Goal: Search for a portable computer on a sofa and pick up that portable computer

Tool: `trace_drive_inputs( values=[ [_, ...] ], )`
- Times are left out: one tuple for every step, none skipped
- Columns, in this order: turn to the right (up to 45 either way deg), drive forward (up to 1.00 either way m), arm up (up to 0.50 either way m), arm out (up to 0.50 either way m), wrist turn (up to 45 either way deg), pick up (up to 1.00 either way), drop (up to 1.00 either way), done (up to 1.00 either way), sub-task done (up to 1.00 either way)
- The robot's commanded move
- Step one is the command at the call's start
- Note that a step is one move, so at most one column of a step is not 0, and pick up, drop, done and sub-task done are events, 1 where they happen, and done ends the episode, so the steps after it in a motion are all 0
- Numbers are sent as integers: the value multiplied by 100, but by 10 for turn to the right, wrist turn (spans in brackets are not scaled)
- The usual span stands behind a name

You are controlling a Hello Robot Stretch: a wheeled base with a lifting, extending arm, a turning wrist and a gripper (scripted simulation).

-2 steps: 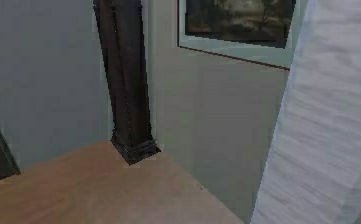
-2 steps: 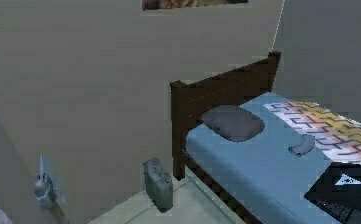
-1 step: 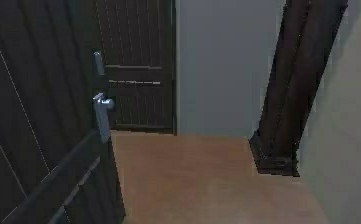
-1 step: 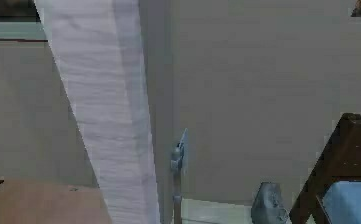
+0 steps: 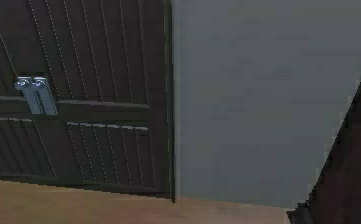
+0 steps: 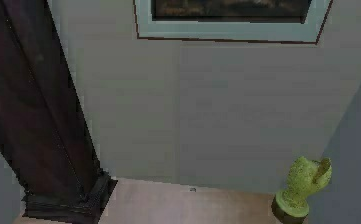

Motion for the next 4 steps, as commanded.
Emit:
trace_drive_inputs(
  values=[
    [-60, 0, 0, 0, 0, 0, 0, 0, 0],
    [0, 20, 0, 0, 0, 0, 0, 0, 0],
    [-30, 0, 0, 0, 0, 0, 0, 0, 0],
    [0, 35, 0, 0, 0, 0, 0, 0, 0]
  ],
)
